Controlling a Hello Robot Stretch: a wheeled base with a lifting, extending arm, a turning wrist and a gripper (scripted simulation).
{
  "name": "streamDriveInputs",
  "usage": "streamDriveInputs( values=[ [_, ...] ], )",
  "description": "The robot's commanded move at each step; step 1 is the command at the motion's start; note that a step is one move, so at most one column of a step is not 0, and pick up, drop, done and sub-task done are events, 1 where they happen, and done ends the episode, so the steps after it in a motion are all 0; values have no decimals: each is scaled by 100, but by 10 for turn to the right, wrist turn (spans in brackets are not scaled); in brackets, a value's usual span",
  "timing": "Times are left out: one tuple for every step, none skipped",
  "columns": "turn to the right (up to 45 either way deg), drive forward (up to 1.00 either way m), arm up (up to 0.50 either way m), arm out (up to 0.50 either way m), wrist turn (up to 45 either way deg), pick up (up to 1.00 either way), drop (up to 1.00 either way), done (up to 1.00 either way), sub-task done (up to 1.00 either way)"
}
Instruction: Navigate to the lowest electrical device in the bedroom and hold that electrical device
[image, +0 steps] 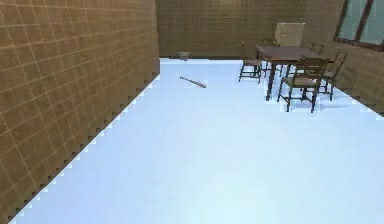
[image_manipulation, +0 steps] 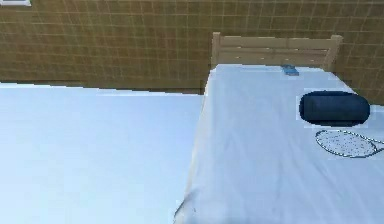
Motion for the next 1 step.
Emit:
streamDriveInputs(
  values=[
    [90,0,0,0,0,0,0,0,0]
  ],
)
